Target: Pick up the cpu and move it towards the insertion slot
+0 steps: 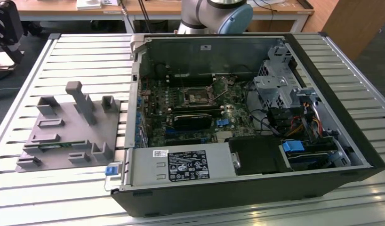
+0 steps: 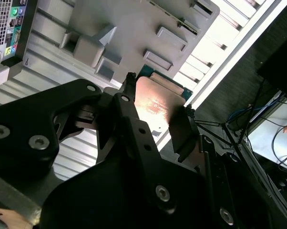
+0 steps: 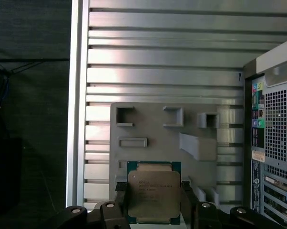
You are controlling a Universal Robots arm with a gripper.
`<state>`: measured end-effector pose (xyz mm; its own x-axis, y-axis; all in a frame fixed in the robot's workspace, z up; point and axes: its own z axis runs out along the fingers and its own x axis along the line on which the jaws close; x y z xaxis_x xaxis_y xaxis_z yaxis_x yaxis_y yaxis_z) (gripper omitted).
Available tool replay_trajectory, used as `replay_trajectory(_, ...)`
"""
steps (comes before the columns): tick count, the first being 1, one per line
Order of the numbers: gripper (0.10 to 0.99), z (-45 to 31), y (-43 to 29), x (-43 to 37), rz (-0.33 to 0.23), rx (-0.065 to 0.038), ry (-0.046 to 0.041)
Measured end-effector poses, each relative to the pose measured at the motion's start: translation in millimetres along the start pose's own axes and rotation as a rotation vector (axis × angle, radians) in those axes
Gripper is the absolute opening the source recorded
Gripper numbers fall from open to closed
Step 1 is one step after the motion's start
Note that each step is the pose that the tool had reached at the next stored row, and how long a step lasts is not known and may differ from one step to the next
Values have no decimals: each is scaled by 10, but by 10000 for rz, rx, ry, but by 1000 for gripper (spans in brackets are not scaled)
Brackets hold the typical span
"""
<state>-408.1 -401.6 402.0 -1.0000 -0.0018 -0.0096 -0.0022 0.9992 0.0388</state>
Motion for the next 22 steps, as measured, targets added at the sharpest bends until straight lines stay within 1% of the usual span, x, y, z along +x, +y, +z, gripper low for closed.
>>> replay_trajectory(6, 529, -45, 1, -4, 0, 0, -1)
replay_trajectory(9, 529, -48, 1, -16, -1, -1, 0)
replay_trajectory(22, 529, -47, 1, -140, 0, 0, 0)
